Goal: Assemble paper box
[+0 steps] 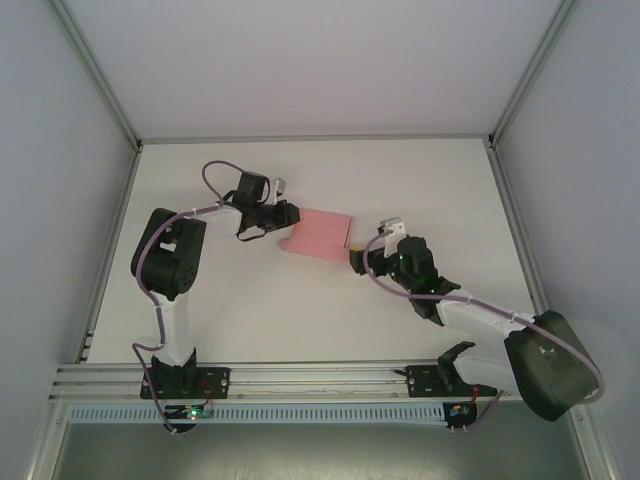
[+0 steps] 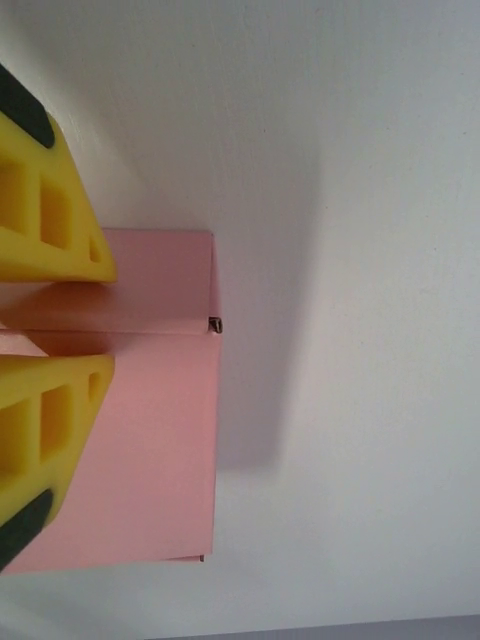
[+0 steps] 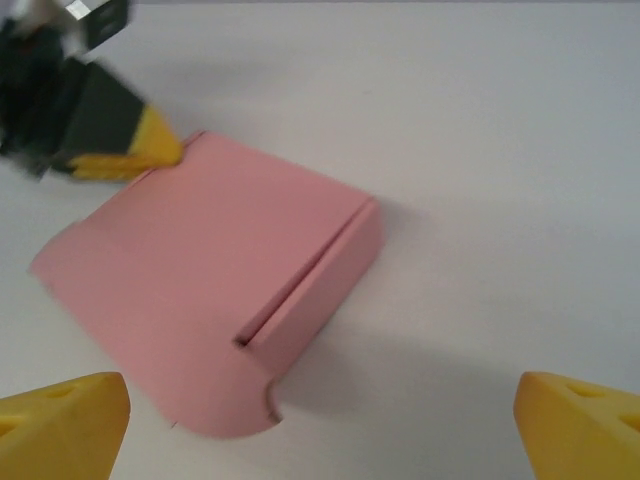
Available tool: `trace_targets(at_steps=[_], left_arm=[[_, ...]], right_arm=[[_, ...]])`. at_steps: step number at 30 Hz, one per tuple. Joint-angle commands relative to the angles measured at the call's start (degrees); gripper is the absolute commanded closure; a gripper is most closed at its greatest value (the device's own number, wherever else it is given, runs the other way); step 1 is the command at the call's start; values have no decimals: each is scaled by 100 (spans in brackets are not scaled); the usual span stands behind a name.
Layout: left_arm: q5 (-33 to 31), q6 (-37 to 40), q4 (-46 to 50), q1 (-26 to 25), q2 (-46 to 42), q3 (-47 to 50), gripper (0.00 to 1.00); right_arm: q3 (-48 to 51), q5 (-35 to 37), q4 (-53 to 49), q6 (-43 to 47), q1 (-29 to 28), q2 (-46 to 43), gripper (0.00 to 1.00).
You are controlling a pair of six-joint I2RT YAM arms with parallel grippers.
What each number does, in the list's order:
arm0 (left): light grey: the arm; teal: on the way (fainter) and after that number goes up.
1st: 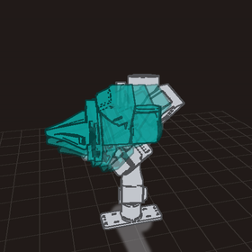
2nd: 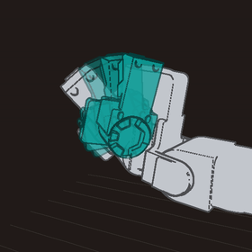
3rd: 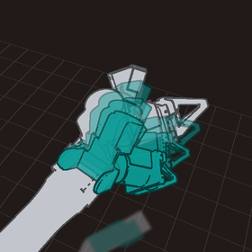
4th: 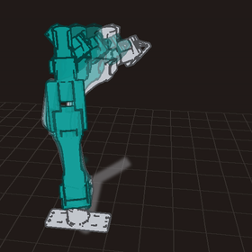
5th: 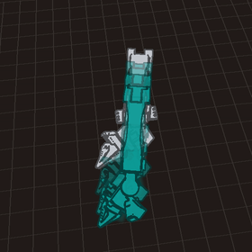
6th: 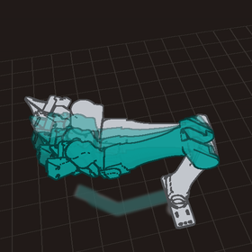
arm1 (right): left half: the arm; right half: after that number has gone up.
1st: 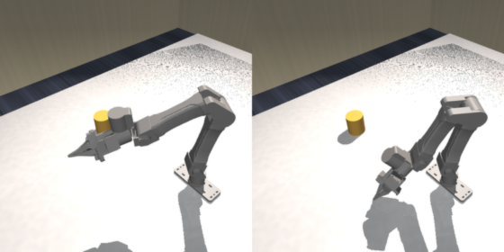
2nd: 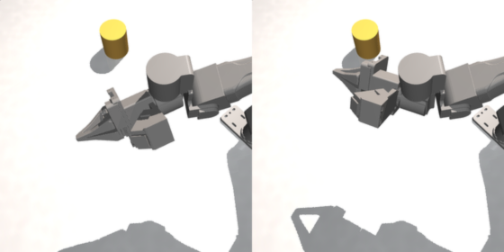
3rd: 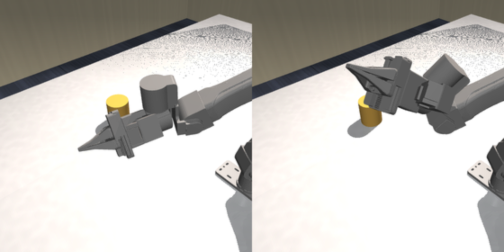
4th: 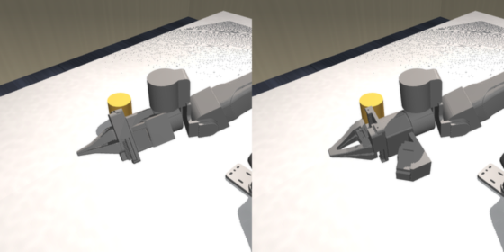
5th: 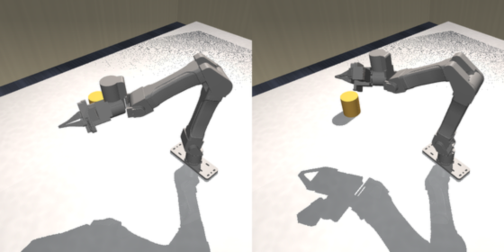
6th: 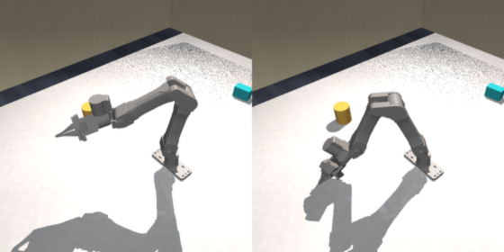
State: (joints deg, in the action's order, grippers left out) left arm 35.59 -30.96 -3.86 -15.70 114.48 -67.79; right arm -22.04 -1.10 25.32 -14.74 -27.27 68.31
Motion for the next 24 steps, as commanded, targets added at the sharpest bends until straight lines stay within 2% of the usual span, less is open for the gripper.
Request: trace_targets(at_steps=[1, 5, 9, 14, 19, 24], left_arm=[[-163, -154, 348, 41, 103, 342, 80], [-233, -200, 302, 54, 44, 463, 82], [-228, -285, 206, 93, 6, 614, 86], [-145, -418, -92, 120, -27, 880, 88], [243, -679, -591, 227, 70, 1093, 100], [379, -762, -769, 330, 79, 1232, 100]], right_arm=[[-573, -441, -570, -1112, 315, 337, 2], [-1090, -1047, -749, -1515, 594, 925, 2], [-1448, -1356, -731, -1696, 768, 1469, 2], [-1872, -1868, -782, -1739, 791, 2112, 2], [-2256, -2410, -744, -1848, 811, 2677, 2], [-2445, -2789, -612, -2016, 842, 3003, 2]])
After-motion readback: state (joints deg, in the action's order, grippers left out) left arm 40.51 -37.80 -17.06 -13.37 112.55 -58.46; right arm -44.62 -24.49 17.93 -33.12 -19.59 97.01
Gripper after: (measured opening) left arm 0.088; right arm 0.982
